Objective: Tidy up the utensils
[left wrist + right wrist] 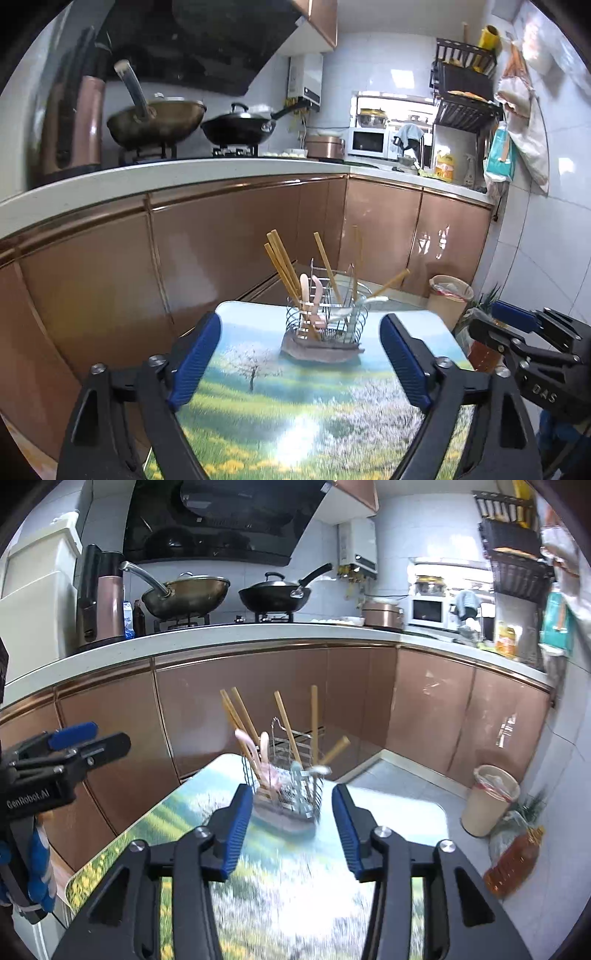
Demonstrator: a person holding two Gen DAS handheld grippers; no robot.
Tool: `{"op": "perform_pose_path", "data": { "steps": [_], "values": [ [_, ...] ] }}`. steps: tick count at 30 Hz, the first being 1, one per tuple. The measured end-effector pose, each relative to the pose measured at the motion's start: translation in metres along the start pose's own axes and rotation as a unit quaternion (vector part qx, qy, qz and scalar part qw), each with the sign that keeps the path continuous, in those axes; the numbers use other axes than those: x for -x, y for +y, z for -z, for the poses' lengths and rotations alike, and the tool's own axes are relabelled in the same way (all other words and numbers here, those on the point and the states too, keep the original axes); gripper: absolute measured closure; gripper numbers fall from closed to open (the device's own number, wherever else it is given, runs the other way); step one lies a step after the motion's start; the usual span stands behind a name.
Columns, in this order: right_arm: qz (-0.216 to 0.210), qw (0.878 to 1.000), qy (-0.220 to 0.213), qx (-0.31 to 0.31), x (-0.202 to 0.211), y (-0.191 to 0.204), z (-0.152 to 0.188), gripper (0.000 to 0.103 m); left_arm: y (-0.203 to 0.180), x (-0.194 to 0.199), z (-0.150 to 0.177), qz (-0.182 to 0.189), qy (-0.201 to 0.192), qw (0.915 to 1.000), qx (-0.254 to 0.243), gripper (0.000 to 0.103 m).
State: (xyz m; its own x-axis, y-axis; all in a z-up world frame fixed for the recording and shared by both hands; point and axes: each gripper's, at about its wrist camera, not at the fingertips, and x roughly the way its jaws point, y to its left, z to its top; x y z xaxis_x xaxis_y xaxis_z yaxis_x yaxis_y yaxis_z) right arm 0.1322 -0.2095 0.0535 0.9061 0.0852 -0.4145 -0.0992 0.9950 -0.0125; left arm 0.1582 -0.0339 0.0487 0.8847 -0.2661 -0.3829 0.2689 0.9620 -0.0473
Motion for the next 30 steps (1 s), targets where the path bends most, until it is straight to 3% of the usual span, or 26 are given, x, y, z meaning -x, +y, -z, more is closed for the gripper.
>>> {"op": "perform_pose_path", "data": {
  "steps": [8, 14, 30],
  "values": [
    [0.04, 0.999, -0.005, -0.005, 0.062, 0.005, 0.054, 0.042, -0.033, 0.057, 0.033, -0.011, -0.034, 0.9988, -0.033, 0.002],
    [0.065, 0.998, -0.009, -0.01, 0.096, 0.01, 0.082, 0.033, -0.044, 0.081, 0.055, -0.018, -0.031, 0.9987, -0.035, 0.0],
    [0.109, 0.991, -0.068, -0.037, 0.136, 0.019, 0.099, 0.029, -0.044, 0.119, 0.082, -0.031, -0.051, 0.9978, -0.028, 0.0]
  ]
}}
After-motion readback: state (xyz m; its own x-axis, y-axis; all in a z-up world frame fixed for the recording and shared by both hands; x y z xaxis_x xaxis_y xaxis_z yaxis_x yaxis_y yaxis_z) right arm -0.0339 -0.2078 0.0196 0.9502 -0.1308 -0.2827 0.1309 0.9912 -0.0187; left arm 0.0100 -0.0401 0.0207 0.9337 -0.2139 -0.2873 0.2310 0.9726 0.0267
